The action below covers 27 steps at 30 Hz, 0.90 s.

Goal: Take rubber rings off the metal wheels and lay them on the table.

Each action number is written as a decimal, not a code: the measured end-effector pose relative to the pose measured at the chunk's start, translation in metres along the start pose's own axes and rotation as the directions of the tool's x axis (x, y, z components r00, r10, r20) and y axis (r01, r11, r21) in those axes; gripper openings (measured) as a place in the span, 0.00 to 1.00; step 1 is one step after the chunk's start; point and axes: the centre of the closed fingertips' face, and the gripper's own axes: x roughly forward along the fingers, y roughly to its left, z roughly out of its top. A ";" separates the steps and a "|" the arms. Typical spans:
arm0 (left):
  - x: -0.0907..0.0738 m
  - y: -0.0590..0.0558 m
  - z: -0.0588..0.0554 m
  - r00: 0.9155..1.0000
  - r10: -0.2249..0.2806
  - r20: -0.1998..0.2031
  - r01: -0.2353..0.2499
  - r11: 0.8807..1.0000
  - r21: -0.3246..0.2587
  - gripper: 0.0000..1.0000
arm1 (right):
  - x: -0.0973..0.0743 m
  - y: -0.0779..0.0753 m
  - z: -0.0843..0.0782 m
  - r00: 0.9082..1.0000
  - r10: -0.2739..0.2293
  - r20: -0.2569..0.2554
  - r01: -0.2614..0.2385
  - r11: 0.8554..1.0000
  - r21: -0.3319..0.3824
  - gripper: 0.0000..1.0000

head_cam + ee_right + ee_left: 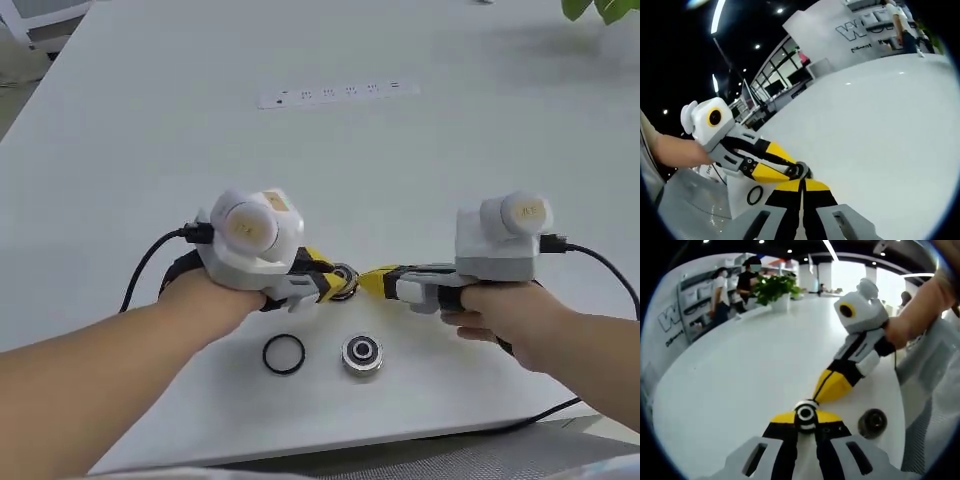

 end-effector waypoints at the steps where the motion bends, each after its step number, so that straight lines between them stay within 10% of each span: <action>1: 0.000 0.000 0.000 1.000 0.000 -0.001 0.000 1.000 0.001 0.12 | 0.000 0.001 0.000 1.000 0.001 0.003 -0.001 1.000 0.004 0.00; 27: 0.000 -0.001 0.000 1.000 0.016 -0.006 -0.016 1.000 -0.017 0.12 | 0.000 0.007 0.004 1.000 0.015 0.022 -0.016 0.997 0.069 0.00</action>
